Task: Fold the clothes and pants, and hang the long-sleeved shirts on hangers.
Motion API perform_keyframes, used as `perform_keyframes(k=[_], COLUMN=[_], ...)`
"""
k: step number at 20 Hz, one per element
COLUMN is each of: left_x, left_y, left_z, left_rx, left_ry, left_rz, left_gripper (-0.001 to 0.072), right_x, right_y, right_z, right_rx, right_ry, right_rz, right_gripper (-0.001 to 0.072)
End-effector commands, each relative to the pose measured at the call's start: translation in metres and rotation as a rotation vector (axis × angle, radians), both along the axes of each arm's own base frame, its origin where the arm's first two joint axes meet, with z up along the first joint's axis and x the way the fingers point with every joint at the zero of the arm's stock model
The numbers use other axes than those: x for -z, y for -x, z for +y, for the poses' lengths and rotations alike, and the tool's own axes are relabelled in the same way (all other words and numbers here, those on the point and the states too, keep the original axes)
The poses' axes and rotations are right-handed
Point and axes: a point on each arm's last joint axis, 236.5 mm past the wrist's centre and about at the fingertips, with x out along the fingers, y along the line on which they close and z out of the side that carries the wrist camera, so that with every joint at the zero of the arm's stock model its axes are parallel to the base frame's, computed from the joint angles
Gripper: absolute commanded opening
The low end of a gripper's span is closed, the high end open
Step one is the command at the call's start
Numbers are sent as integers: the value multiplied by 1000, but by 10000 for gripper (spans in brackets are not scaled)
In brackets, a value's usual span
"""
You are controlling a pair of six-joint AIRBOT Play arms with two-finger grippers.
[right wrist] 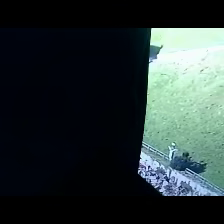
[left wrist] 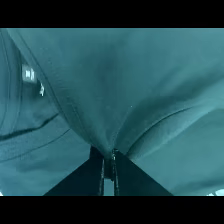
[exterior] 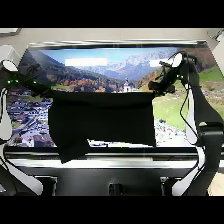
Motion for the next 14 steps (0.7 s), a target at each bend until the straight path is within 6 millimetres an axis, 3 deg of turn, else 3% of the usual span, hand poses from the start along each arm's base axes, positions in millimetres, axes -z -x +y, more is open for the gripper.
perform_keyframes(k=[1,7,8,11,12,14], left_x=[20,58,63,64,61,48], left_y=[12,15,14,12,11,10], left_z=[-2,-15,-14,-11,-9,4], left_rx=[10,36,37,27,14,-23], left_ry=[5,13,-1,-21,-21,-27], left_rz=[79,154,157,149,145,128], left_gripper=[19,21,59,496,559,559], right_x=[19,57,61,63,59,44], right_y=[12,30,34,46,49,42], right_z=[5,6,6,7,5,-3], right_rx=[0,23,31,11,-13,-16], right_ry=[-18,-17,-16,-21,-24,-29], right_rz=[90,244,271,330,334,276], right_gripper=[34,36,41,308,322,334])
